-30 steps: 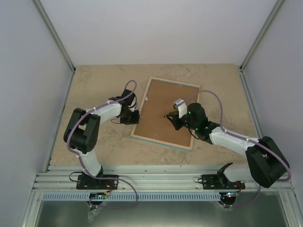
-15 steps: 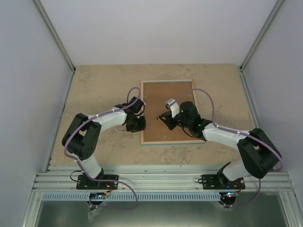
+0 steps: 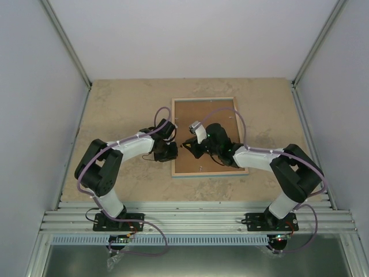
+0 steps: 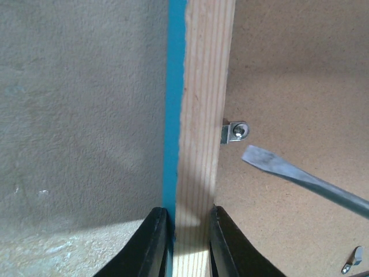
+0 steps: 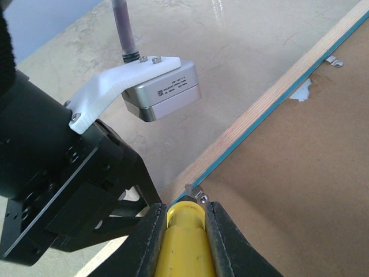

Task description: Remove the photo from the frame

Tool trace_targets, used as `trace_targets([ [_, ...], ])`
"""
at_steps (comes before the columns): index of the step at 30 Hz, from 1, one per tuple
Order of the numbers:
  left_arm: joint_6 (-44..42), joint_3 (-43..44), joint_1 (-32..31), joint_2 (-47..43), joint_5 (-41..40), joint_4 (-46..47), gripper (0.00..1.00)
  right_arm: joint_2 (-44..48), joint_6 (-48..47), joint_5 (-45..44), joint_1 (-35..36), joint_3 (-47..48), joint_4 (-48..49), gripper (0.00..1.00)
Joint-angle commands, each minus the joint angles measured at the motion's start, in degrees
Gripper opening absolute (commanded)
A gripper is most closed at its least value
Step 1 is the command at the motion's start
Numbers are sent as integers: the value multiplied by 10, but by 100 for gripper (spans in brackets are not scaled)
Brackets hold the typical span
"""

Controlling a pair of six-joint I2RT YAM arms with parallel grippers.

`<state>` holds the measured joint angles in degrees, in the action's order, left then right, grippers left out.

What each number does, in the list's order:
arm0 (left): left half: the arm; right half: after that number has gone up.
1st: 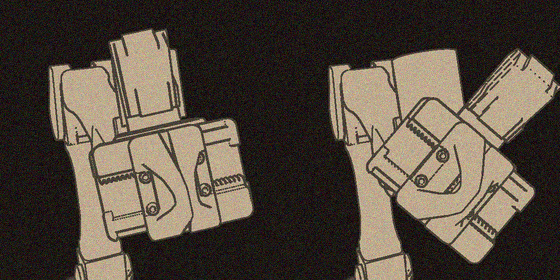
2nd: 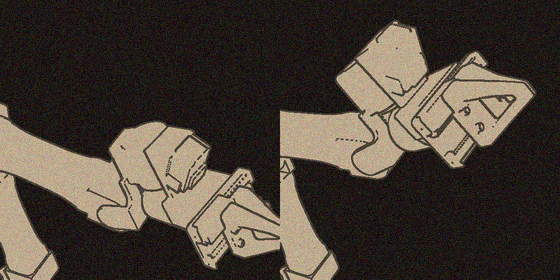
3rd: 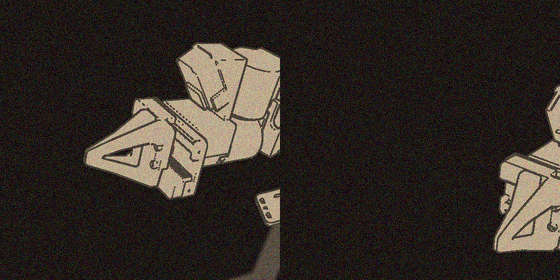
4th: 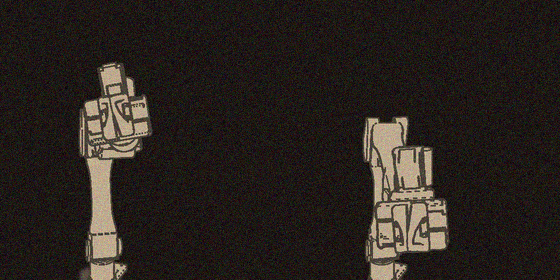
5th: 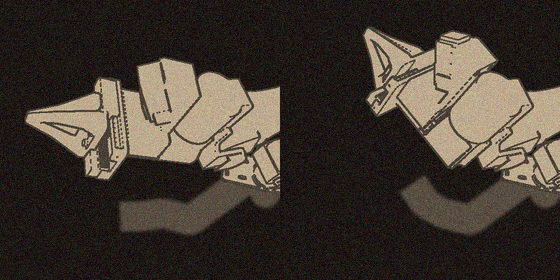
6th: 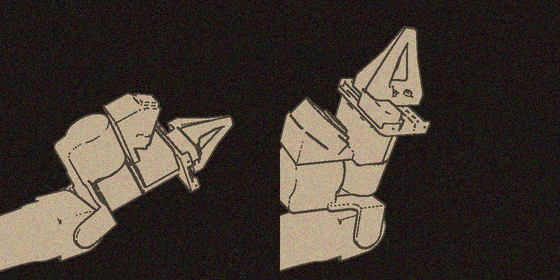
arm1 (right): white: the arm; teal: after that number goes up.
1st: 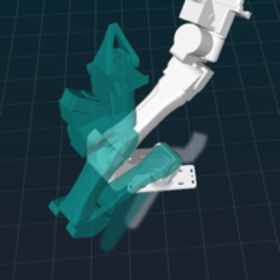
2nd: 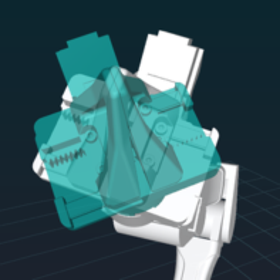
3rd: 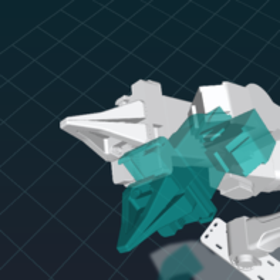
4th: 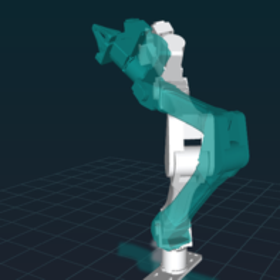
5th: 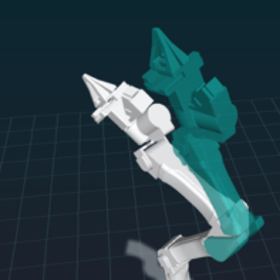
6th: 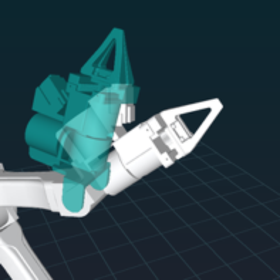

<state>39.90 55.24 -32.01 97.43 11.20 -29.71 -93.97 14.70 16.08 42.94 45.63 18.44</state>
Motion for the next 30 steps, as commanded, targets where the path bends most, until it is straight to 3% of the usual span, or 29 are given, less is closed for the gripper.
trace_targets([
  [1,12,-15,-4,-6,8,-8,6,-18,9,-8,7,24,27,0],
  [14,12,-26,-4,-5,15,2,6,-31,18,-47,10,26,19,0],
  [30,12,-33,-4,-12,13,6,6,-53,14,-27,23,32,5,1],
])
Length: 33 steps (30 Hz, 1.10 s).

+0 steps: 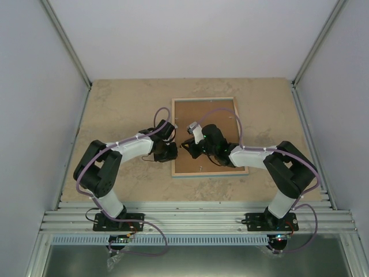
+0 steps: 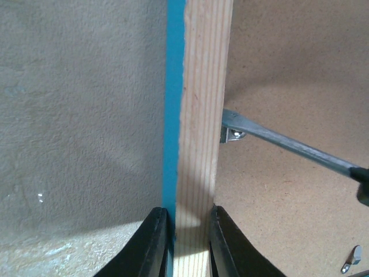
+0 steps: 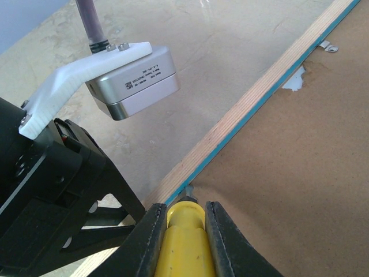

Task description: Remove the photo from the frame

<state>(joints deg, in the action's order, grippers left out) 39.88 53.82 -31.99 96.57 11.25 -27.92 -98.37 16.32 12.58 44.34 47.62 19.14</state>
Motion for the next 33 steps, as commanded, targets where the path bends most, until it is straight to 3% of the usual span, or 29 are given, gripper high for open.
trace_targets([
  [1,13,-20,-4,-4,11,-11,6,-7,-3,10,11,12,-7,0],
  [17,13,-24,-5,-5,0,-10,6,30,-37,25,15,6,-80,0],
  [33,9,-23,-4,-4,-1,-9,6,62,-38,-62,8,-14,-103,0],
])
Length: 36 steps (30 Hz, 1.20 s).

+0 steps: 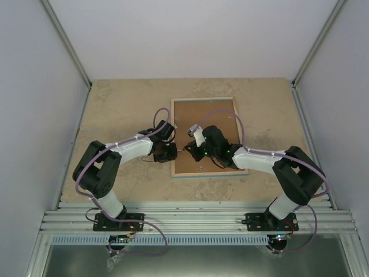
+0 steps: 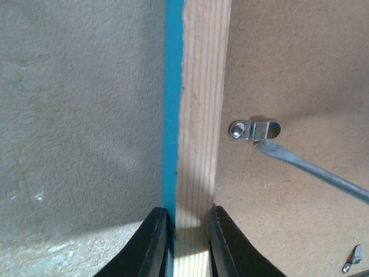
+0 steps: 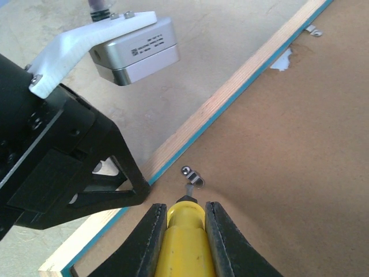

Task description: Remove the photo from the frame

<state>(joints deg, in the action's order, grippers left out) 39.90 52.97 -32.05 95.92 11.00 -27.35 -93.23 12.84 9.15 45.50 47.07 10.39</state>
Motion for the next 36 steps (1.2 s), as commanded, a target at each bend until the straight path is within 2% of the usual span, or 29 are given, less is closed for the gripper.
trace_targets([
  [1,9,-15,-5,3,1,-15,6,11,-3,-28,-4,-9,-14,0],
  [11,7,-13,-4,-2,2,-18,9,34,-6,-6,-6,-13,-2,0],
  [19,3,11,0,-21,-17,-37,29,74,-3,-14,-29,-35,1,0],
  [26,-16,36,41,-33,-12,-48,45,115,-1,-13,-67,-61,4,1],
  [33,-49,113,69,6,-11,-55,59,141,2,-12,-89,-82,10,1],
  [36,-61,154,79,41,-8,-57,60,147,2,-9,-94,-86,11,0],
])
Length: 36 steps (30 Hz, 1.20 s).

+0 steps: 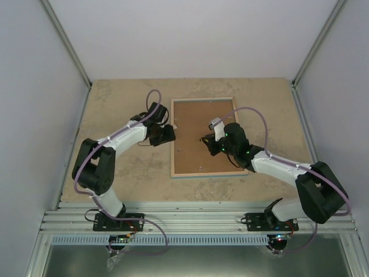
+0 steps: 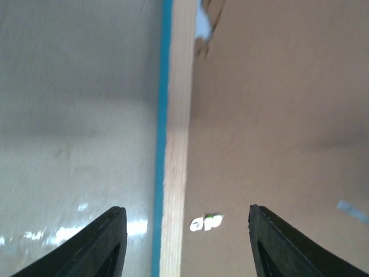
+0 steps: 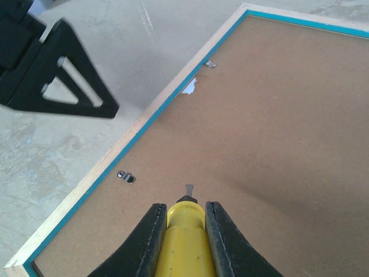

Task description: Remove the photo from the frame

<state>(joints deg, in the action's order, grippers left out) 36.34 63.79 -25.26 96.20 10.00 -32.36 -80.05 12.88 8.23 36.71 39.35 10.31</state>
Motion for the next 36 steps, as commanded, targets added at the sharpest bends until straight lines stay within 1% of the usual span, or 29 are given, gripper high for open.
trace_targets([
  [1,-29,60,13,51,6,-9,60,16,2,0,-8,-10,11,0],
  [5,-49,125,21,114,-3,-26,60,22,3,3,-11,-13,9,0],
  [8,-59,166,28,151,-14,-37,57,29,4,3,-14,-17,7,0],
  [14,-78,225,39,216,-12,-55,49,42,6,2,-17,-26,-1,0],
  [18,-84,244,39,242,1,-60,46,46,7,0,-18,-29,-4,1],
  [22,-85,243,39,250,14,-58,40,46,8,2,-18,-27,-6,0],
  [27,-87,228,39,249,20,-57,30,44,9,5,-18,-24,-6,1],
  [31,-84,199,39,229,30,-50,22,41,10,13,-18,-18,-8,0],
  [36,-79,153,36,194,48,-37,17,36,6,20,-17,-5,-12,0],
])
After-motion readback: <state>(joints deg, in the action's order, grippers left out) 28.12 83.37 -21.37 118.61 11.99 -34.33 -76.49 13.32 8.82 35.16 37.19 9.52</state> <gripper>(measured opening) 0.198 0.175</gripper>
